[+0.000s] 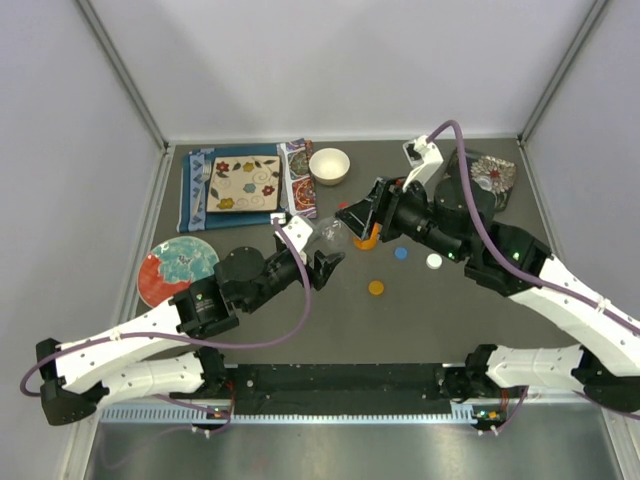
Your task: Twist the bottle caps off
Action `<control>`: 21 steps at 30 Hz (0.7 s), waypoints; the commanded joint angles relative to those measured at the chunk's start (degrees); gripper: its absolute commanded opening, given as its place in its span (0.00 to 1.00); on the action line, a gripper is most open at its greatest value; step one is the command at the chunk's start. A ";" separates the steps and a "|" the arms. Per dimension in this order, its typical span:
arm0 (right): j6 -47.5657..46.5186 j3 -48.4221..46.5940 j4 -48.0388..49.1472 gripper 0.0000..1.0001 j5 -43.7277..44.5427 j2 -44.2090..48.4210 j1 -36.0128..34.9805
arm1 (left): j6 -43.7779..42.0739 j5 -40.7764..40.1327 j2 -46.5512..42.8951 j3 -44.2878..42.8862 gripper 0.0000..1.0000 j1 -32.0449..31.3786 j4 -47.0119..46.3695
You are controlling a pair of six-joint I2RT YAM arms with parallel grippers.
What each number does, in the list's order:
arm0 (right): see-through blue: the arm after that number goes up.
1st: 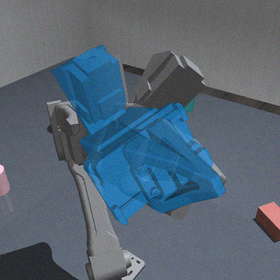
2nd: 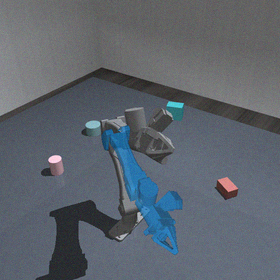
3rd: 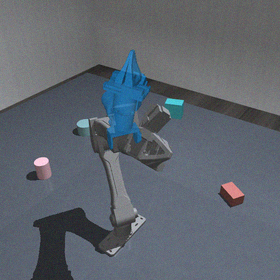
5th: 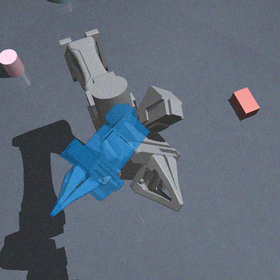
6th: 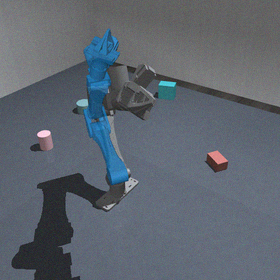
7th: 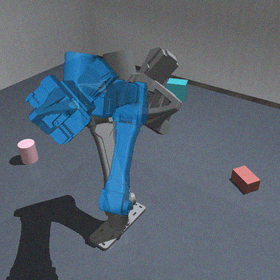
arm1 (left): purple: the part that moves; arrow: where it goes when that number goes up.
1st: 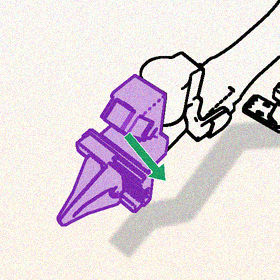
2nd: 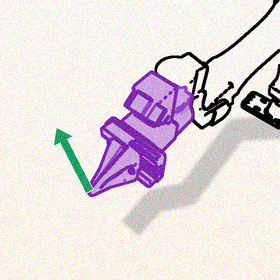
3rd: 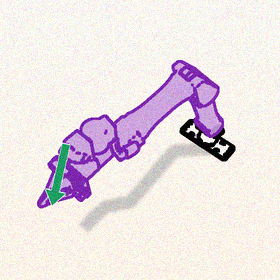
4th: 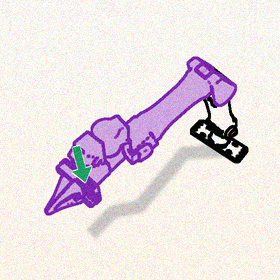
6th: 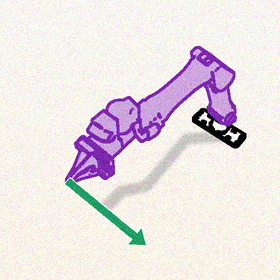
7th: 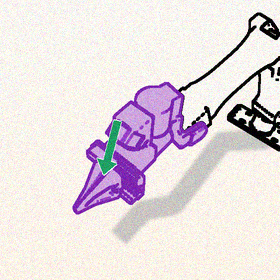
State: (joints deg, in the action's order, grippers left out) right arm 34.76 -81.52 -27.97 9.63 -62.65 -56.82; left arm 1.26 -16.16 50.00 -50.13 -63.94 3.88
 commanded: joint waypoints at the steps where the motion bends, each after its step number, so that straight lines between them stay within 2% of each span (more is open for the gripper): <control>1: 0.22 -1.37 0.63 0.63 0.48 -0.89 0.30 | -0.82 -1.15 -0.95 -0.58 0.32 -0.48 -2.82; 9: -0.13 -1.28 1.68 0.61 1.97 -1.95 0.30 | -0.82 -0.80 -1.22 -0.06 0.33 -0.57 -3.09; 13: -0.31 -0.93 2.91 0.56 2.24 -2.04 0.30 | -0.82 -0.71 -1.66 0.38 0.33 -0.66 -3.18; 21: -1.19 -0.05 4.32 0.35 2.33 -2.12 0.30 | -0.82 -0.89 -2.45 1.09 0.33 -0.57 -3.18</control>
State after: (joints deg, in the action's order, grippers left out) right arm 34.54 -81.41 -26.81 10.94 -64.93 -56.82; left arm 1.26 -16.40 48.97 -49.34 -64.25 3.68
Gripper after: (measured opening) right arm 0.399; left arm 0.648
